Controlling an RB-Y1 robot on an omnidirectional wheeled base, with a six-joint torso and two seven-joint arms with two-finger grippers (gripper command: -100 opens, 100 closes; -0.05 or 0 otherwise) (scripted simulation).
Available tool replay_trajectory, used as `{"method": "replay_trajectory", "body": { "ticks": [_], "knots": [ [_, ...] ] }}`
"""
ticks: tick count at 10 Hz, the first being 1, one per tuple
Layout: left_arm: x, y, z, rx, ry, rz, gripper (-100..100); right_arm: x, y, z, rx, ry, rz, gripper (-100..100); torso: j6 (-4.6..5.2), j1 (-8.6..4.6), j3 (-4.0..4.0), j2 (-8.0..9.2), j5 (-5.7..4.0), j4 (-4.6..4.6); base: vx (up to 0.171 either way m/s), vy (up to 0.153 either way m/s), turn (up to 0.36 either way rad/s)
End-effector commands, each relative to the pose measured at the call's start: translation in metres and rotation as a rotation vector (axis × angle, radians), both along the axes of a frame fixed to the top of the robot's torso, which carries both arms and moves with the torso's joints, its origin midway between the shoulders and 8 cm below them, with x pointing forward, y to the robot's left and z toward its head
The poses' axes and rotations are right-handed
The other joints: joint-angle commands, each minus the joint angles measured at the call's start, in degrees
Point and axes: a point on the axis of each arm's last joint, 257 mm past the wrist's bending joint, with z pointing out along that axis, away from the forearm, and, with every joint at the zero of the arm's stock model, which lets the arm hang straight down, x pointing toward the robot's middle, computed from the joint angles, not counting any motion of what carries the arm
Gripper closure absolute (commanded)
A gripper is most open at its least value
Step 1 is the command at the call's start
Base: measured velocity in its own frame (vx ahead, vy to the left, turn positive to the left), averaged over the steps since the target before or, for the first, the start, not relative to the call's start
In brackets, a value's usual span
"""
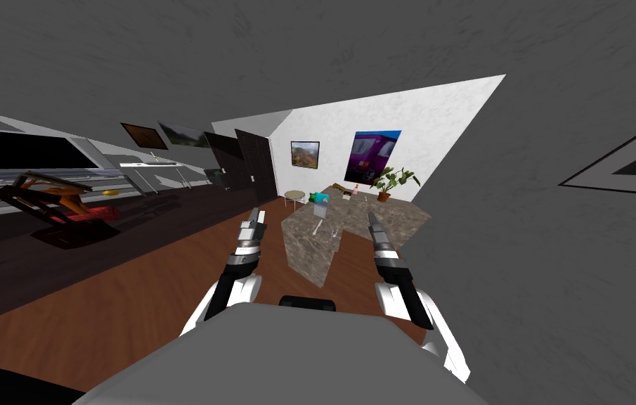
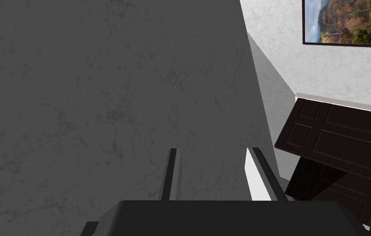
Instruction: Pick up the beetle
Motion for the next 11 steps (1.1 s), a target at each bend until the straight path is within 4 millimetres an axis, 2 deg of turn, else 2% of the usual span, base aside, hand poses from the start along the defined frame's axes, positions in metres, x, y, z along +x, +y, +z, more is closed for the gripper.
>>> {"method": "replay_trajectory", "body": {
  "ticks": [1, 7, 11],
  "knots": [
    [0.0, 0.0, 0.0, 0.0, 0.0, 0.0, 0, 0.004, -0.006, -0.001, -0.025, 0.026, -0.033, -100, 0.0, 0.0, 0.0, 0.0, 0.0, 0.0, 0.003, 0.022, 0.051],
    [0.0, 0.0, 0.0, 0.0, 0.0, 0.0, 0, 0.015, -0.031, -0.016, -0.074, 0.136, -0.14, -100, 0.0, -0.02, -0.01, -0.02, -0.01, -0.01, 0.007, 0.02, 0.065],
    [0.0, 0.0, 0.0, 0.0, 0.0, 0.0, 0, 0.02, -0.046, -0.033, -0.08, 0.22, -0.192, -100, -0.02, -0.02, -0.02, -0.03, -0.01, -0.01, 0.008, 0.013, 0.06]
  ]
}}
